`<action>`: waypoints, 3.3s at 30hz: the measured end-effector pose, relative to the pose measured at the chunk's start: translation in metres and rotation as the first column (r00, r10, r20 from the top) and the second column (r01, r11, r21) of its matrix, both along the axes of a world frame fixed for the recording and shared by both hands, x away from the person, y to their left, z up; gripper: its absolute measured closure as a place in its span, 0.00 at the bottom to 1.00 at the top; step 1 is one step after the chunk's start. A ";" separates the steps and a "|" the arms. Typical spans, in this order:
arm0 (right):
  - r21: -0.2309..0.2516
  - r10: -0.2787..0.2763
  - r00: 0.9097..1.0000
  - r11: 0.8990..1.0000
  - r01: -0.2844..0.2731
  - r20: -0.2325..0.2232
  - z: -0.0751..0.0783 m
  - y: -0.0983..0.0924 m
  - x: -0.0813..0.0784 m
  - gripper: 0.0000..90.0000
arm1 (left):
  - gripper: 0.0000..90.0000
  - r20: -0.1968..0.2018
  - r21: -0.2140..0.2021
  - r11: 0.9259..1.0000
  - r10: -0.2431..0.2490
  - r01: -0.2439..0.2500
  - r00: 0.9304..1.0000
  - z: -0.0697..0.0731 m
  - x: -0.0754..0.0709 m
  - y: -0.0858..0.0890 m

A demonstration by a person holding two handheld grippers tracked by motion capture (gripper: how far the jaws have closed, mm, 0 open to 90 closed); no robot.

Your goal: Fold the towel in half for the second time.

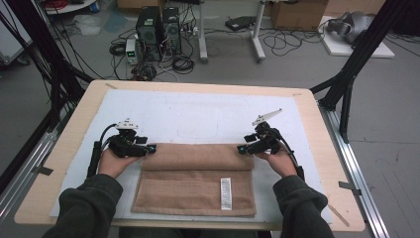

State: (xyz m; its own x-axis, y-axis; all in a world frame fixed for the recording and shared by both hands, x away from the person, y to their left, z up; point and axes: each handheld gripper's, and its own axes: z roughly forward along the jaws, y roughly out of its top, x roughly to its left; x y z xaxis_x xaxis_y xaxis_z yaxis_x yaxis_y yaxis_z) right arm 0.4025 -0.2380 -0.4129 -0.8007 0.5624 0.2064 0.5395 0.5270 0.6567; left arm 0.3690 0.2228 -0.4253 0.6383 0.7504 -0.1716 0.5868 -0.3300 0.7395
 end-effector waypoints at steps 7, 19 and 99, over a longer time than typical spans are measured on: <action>0.083 0.076 0.993 0.994 -0.068 -0.092 -0.009 -0.003 -0.003 0.81 | 0.90 -0.026 -0.025 0.997 -0.079 0.079 0.997 -0.002 -0.002 -0.005; 0.091 0.130 0.986 0.986 -0.140 0.109 0.037 -0.001 -0.047 0.89 | 0.95 0.164 -0.091 0.993 -0.056 0.072 0.985 0.039 -0.065 0.009; -0.016 0.094 0.990 0.996 -0.093 0.109 -0.012 -0.005 -0.043 0.88 | 0.87 0.093 0.084 0.995 -0.052 0.044 0.994 -0.007 -0.042 -0.014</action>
State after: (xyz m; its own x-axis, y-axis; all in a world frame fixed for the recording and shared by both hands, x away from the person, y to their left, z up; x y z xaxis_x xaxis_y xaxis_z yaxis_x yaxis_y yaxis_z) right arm 0.3598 -0.2427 -0.4253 -0.8674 0.4856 0.1087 0.4124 0.5791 0.7033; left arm 0.3269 0.2090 -0.4326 0.6846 0.7273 -0.0483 0.4974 -0.4177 0.7603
